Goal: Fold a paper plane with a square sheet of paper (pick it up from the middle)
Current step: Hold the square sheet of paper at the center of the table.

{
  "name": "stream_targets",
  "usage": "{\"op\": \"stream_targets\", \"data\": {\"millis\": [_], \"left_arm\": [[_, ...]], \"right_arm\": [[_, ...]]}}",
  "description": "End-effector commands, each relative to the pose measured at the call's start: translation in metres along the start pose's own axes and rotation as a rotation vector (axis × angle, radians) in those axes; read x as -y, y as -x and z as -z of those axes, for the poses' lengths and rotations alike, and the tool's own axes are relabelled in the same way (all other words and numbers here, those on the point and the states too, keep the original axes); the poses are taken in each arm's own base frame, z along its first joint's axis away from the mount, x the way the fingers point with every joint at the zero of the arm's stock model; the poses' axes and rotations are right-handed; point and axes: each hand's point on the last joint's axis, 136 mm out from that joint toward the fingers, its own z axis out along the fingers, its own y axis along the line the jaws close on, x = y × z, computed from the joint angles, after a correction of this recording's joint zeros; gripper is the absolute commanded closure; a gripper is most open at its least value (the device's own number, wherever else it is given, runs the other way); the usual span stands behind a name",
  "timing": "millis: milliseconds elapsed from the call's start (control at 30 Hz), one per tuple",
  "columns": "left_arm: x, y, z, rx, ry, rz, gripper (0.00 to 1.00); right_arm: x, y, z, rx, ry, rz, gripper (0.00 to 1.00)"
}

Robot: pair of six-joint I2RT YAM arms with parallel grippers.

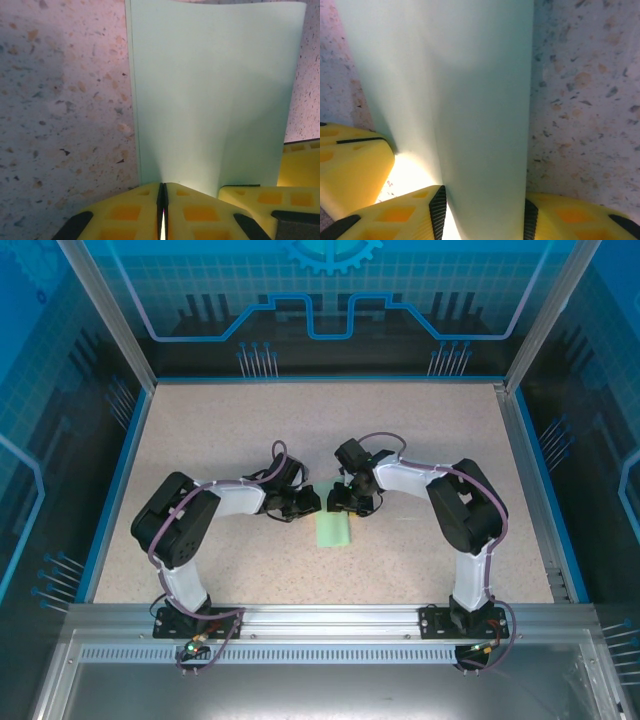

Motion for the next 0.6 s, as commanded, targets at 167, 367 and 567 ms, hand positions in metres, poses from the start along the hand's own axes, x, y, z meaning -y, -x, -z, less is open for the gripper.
{"op": "stream_targets", "data": {"millis": [167,367,567], "left_arm": [[-0.029,-0.015,-0.007,-0.047,0.125,0.006,0.87],[-0.03,-0.015,-0.003,-0.038,0.133,0.002,0.87],[-0.031,-0.015,-0.004,-0.044,0.137,0.0,0.88]], "right_arm": [[0.04,-0.003,0.019,0.104,-0.092,-0.018,0.46],[0.019,0.006,0.063,0.245,-0.026,0.118,0.53],[-0.027,0.003,0.071,0.28,0.073,0.238,0.65]]}}
